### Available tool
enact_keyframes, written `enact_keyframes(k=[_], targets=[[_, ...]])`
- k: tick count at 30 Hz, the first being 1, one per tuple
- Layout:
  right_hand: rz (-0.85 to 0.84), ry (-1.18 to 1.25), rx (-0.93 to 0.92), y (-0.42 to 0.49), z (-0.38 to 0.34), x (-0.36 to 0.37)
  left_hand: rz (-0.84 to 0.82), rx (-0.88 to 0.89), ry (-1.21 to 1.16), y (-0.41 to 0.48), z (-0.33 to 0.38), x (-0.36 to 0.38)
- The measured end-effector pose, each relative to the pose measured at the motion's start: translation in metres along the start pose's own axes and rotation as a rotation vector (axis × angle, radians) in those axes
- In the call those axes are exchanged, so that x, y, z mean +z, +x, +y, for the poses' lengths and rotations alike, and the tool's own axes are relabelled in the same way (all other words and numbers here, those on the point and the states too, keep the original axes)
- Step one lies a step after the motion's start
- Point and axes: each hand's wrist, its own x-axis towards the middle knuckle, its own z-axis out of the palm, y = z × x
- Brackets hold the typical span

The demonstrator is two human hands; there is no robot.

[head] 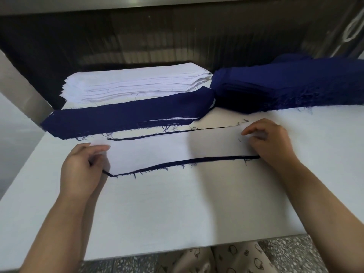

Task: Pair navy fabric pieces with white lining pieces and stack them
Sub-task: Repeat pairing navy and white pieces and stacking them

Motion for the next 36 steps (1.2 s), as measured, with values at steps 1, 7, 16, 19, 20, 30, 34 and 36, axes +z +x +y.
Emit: enact_keyframes(k=[1, 7, 16, 19, 20, 30, 34, 36], targets=[[0.004, -0.002, -0.004, 0.0002, 0.0006, -0.0001, -0.003, 0.000, 0.003, 0.0002, 0.0001, 0.0001], [0.012, -0.031, -0.019, 0.0007, 0.0020, 0.0000, -0.008, 0.002, 0.007, -0.0005, 0.0009, -0.0008], [0.005, -0.030, -0.002, -0.0007, 0.0005, 0.0005, -0.022, -0.005, 0.020, -0.0003, 0.0052, -0.0031], [0.021, -0.020, 0.011, -0.0013, -0.0003, 0.0000, -0.027, 0.004, 0.028, -0.0003, 0.0053, -0.0037], [0.032, -0.024, 0.016, -0.0013, -0.0006, -0.0004, -0.029, 0.003, 0.028, -0.0002, 0.0054, -0.0036], [0.061, -0.275, 0.136, 0.0000, 0.0035, -0.0021, 0.070, -0.040, -0.046, -0.0013, 0.0061, -0.0030], [0.045, -0.317, 0.110, -0.0014, 0.0015, -0.0012, 0.048, 0.041, 0.054, -0.0023, 0.0051, -0.0010], [0.053, -0.367, 0.116, -0.0014, 0.0018, -0.0006, 0.005, 0.054, 0.059, -0.0028, 0.0050, 0.0001]])
